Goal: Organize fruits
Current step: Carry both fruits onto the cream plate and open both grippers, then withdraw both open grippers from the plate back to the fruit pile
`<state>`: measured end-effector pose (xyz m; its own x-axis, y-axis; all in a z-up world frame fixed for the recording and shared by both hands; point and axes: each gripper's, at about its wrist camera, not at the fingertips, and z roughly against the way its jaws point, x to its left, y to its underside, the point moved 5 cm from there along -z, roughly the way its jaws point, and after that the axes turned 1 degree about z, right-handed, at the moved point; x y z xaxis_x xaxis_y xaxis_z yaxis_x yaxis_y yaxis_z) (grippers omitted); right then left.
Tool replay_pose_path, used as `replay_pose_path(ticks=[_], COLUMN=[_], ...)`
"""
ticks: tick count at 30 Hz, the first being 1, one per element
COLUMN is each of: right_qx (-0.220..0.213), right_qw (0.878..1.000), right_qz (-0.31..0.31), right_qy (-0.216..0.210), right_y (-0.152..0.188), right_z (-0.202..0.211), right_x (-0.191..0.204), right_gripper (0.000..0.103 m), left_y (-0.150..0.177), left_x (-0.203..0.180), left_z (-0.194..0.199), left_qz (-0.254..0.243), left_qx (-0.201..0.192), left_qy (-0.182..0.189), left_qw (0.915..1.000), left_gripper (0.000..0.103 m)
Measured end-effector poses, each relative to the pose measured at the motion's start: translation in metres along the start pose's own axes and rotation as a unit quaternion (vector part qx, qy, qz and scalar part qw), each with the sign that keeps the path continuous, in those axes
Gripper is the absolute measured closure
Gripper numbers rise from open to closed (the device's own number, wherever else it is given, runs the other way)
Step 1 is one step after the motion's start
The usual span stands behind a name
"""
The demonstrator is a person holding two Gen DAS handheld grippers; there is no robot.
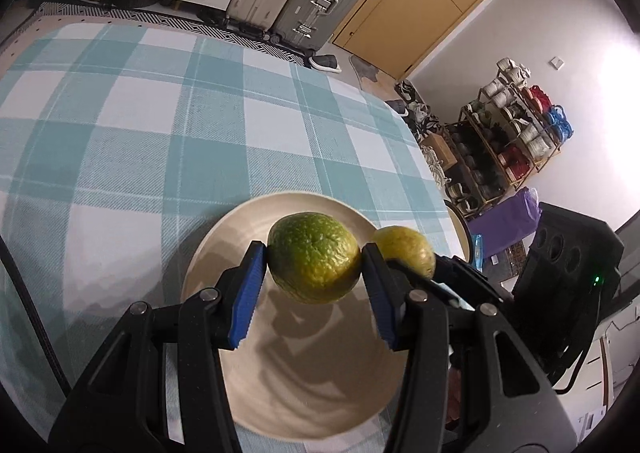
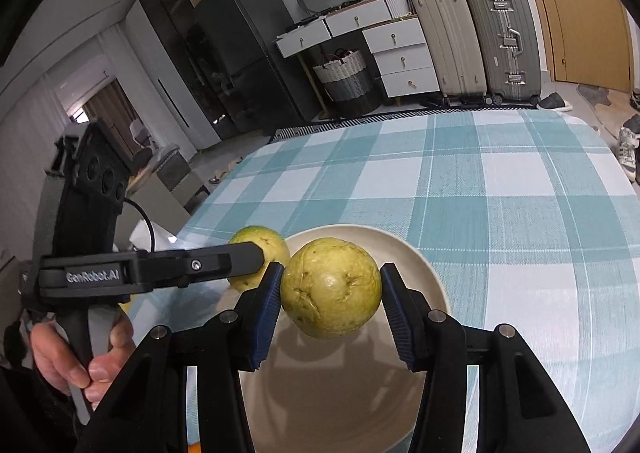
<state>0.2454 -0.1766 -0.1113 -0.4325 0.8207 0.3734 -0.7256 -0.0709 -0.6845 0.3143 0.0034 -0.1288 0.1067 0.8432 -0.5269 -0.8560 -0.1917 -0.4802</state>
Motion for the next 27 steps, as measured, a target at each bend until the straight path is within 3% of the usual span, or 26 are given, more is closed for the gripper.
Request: replay_pose_path(ticks=[16,20,21,27], right_qx=[0.014,0.002,-0.004,-0.036], right_qw=[1.0,1.0,1.0,0.999], right_qz=[0.003,-0.011,-0.011,-0.011], right_qy=[0.028,0.017,0.015,0.025], right_y=[0.005,0.002,0.001,-0.004], right_z=[-0.027,-0.02,-0.017,0.012], right_x=[-0.013,-0.014,-0.013,-0.007], right_gripper=[0.052,0.041,0.032,0.031], left_y=[-0.009,-0.01,-0.01,-0.005], left_x=[0.005,0.004,0.003,-0.002], left_z=[-0.03,-0.025,-0.022,0.0], left_qz=[0.017,0.022,0.018,0.01], left_qx=[0.023,0.016,0.013,0.0], left_qy=[0.0,0.008,0.003,-0.011], left_qw=[0.9996,0.9996,0.9997,0.9999], left_gripper=[0.057,0.057,0.057,0.056])
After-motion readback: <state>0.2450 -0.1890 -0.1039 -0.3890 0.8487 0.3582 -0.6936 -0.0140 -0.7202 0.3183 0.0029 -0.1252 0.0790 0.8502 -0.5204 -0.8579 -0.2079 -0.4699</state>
